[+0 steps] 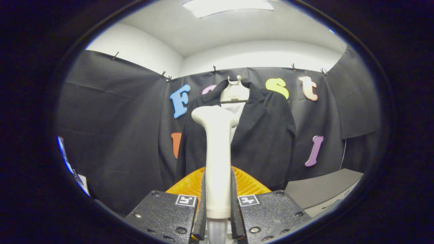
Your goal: Iron the clothes twice with a garment steamer, once on the left side and once on the right side.
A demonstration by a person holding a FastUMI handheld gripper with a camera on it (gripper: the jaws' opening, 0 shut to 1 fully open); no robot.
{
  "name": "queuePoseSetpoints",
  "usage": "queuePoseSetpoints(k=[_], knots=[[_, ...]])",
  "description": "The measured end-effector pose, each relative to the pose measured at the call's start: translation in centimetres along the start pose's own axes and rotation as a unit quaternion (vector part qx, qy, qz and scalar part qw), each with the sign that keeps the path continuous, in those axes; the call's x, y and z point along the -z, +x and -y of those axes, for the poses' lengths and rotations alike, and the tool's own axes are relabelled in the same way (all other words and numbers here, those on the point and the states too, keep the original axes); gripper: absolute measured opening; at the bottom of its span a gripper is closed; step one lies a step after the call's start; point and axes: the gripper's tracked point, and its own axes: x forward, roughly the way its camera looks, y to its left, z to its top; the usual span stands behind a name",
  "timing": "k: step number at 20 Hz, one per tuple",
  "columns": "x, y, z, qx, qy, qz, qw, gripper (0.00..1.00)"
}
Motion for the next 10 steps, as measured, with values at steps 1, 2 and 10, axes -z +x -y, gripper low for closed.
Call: queuePoseSetpoints(k=[1, 2, 10], knots=[[-1.0, 1.0, -0.4, -0.001, -0.002, 0.011, 1.0, 0.32], [-1.8, 1.7, -0.8, -0.001, -0.003, 0.023, 1.0, 0.32], [-7.0, 9.0, -4.3, -0.015, -0.04, 0.077, 0.996, 0.32]])
